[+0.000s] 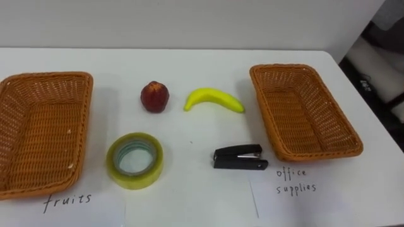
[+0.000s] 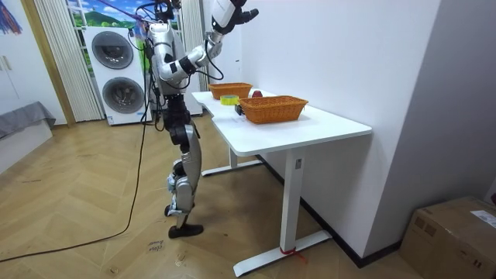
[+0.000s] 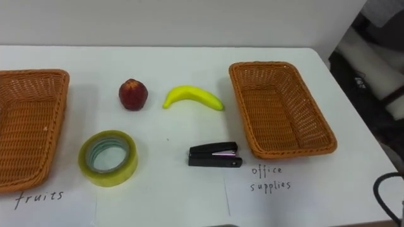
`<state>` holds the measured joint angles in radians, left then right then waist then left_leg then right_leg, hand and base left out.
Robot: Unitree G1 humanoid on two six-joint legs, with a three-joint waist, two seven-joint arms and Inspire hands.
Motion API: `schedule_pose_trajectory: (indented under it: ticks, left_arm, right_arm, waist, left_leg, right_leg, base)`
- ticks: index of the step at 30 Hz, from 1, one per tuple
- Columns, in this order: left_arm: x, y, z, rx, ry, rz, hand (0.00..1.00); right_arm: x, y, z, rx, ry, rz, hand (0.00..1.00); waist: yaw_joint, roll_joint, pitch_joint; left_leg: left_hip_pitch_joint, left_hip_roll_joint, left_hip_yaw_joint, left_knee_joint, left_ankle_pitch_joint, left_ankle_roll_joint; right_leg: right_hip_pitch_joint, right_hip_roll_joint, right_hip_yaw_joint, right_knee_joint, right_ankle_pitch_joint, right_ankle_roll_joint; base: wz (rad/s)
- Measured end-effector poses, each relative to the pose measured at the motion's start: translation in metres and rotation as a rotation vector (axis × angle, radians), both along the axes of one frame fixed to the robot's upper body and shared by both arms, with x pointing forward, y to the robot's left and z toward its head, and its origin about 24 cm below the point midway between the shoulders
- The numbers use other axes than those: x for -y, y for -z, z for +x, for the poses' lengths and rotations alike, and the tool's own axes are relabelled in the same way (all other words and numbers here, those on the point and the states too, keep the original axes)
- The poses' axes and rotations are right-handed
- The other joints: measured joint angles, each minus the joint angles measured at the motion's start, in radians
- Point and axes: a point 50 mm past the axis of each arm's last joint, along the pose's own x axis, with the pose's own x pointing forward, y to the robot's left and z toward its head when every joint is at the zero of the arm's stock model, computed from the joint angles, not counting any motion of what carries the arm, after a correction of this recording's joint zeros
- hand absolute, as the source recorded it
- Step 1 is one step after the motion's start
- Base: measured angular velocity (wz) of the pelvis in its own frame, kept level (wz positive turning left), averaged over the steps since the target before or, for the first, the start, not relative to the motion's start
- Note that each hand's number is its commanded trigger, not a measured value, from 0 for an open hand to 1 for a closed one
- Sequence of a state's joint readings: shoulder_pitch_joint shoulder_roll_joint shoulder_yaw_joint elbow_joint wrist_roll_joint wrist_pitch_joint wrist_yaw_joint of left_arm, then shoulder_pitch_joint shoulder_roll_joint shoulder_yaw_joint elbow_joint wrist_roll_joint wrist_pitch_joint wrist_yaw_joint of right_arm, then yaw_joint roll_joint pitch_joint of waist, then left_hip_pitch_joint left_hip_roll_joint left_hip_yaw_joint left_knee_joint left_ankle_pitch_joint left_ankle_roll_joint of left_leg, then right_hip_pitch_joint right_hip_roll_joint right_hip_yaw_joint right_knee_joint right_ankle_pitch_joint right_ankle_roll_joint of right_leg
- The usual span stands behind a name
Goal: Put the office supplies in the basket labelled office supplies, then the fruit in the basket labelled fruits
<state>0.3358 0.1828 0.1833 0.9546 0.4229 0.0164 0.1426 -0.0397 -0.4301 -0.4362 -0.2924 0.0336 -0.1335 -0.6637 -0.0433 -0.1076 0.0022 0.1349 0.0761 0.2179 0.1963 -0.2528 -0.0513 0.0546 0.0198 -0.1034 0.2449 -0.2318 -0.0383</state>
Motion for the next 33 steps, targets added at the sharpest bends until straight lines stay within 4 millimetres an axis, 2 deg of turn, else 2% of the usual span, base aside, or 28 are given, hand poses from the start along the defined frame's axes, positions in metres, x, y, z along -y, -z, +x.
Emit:
schedule_pose_trajectory:
  ticks: [8, 12, 15, 19, 23, 27, 31, 33]
  left_arm:
    - [-0.001, 0.0, 0.004, -0.004, 0.023, -0.01, 0.0]
    - [0.0, 0.0, 0.007, -0.001, 0.044, -0.01, 0.0]
    - [-0.001, 0.0, 0.008, 0.001, 0.046, -0.011, 0.0]
    - [0.001, 0.0, 0.013, 0.007, 0.061, -0.016, 0.0]
    - [0.002, 0.0, 0.019, 0.01, 0.092, -0.015, 0.0]
    - [0.002, 0.0, 0.022, 0.008, 0.105, -0.025, 0.0]
    - [0.004, 0.001, 0.021, -0.004, 0.119, -0.029, 0.0]
    - [0.003, 0.001, 0.022, -0.007, 0.128, -0.028, 0.0]
  right_arm:
    - [-0.023, -0.003, 0.015, -0.055, -0.133, -0.094, 0.0]
    - [-0.03, -0.007, 0.02, -0.066, -0.159, -0.149, 0.0]
    - [-0.036, -0.01, 0.022, -0.066, -0.153, -0.204, 0.0]
    - [-0.049, -0.006, 0.027, -0.107, -0.195, -0.282, 0.0]
    - [-0.063, -0.005, 0.031, -0.143, -0.279, -0.327, 0.0]
    - [-0.073, 0.0, 0.036, -0.203, -0.336, -0.389, 0.0]
    - [-0.082, 0.004, 0.039, -0.242, -0.392, -0.417, 0.0]
    - [-0.084, 0.006, 0.04, -0.263, -0.403, -0.439, 0.0]
  waist:
    - [0.033, -0.007, 0.0065]
    - [0.051, -0.007, 0.0064]
    - [0.051, -0.006, 0.0058]
    - [0.055, 0.011, 0.0035]
    - [0.068, 0.028, 0.0103]
    - [0.079, 0.024, 0.0076]
    - [0.079, 0.012, 0.0005]
    - [0.081, 0.008, 0.0015]
  left_leg:
    - [0.0, 0.0, -0.002, 0.003, 0.001, 0.001]
    - [-0.002, 0.0, -0.009, 0.003, 0.001, 0.001]
    - [-0.002, 0.0, -0.03, 0.004, 0.001, 0.001]
    - [0.005, 0.001, -0.034, 0.004, 0.001, 0.001]
    - [0.01, 0.001, -0.034, -0.002, 0.001, 0.001]
    - [0.011, 0.002, -0.034, -0.003, 0.001, 0.001]
    - [0.011, 0.001, -0.042, -0.003, 0.001, 0.001]
    - [0.013, 0.001, -0.05, -0.003, 0.001, 0.001]
  right_leg:
    - [-0.001, 0.0, -0.004, -0.005, 0.001, -0.001]
    - [0.006, -0.001, -0.012, -0.007, 0.001, -0.001]
    - [0.02, -0.002, -0.033, -0.016, 0.001, -0.001]
    - [0.035, -0.001, -0.038, -0.025, 0.002, -0.002]
    - [0.036, -0.001, -0.037, -0.025, 0.002, -0.002]
    - [0.036, 0.0, -0.039, -0.024, 0.002, -0.002]
    - [0.045, -0.002, -0.051, -0.027, 0.004, -0.001]
    - [0.05, -0.002, -0.053, -0.028, 0.005, -0.001]
  base:
    - [0.0]
    - [0.07]
    - [0.18]
    - [0.06]
    - [-0.01]
    - [0.0]
    - [0.05]
    - [0.09]
